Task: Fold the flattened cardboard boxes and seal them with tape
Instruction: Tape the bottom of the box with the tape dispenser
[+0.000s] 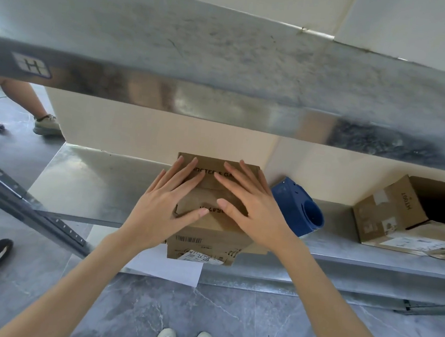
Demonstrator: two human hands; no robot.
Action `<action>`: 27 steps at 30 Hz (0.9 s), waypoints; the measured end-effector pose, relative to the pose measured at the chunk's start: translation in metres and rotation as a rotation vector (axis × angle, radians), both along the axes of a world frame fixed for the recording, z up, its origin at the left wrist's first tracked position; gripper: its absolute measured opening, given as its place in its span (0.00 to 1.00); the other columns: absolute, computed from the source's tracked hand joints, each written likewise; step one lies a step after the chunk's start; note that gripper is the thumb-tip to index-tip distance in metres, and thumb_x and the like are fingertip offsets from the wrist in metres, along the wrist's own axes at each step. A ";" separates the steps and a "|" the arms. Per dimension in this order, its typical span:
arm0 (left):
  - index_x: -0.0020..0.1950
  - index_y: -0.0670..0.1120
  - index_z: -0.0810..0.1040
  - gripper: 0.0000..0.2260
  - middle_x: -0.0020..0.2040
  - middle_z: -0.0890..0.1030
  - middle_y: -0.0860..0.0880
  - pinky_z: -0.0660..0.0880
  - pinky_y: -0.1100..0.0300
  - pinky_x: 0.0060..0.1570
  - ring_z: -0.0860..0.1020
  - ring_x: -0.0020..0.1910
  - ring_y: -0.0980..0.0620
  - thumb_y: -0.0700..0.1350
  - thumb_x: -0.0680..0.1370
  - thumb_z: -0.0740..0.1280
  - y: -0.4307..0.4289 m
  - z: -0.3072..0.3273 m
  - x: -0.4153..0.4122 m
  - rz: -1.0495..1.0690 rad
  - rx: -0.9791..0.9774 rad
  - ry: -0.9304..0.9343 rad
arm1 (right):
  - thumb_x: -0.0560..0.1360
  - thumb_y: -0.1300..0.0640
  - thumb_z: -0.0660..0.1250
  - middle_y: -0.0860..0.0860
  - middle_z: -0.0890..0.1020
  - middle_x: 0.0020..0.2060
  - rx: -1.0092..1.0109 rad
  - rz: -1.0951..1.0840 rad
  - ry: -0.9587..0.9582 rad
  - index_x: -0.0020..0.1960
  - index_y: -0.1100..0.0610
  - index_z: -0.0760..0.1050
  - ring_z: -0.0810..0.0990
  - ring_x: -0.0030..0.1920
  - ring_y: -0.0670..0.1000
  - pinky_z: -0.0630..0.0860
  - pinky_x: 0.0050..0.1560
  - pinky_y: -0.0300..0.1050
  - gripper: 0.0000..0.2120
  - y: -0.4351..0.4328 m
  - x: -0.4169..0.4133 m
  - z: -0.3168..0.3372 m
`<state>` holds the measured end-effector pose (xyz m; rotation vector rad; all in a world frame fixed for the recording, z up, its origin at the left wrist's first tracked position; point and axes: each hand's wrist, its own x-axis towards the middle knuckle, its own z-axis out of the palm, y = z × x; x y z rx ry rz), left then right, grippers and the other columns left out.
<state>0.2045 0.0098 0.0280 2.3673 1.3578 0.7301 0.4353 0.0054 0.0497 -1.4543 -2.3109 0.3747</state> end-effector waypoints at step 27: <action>0.74 0.46 0.71 0.31 0.74 0.72 0.49 0.69 0.49 0.64 0.74 0.66 0.45 0.64 0.79 0.56 -0.049 0.021 0.105 0.577 0.239 0.373 | 0.83 0.48 0.58 0.48 0.69 0.71 -0.107 -0.043 -0.123 0.76 0.47 0.62 0.68 0.68 0.53 0.71 0.64 0.51 0.22 0.029 0.136 -0.011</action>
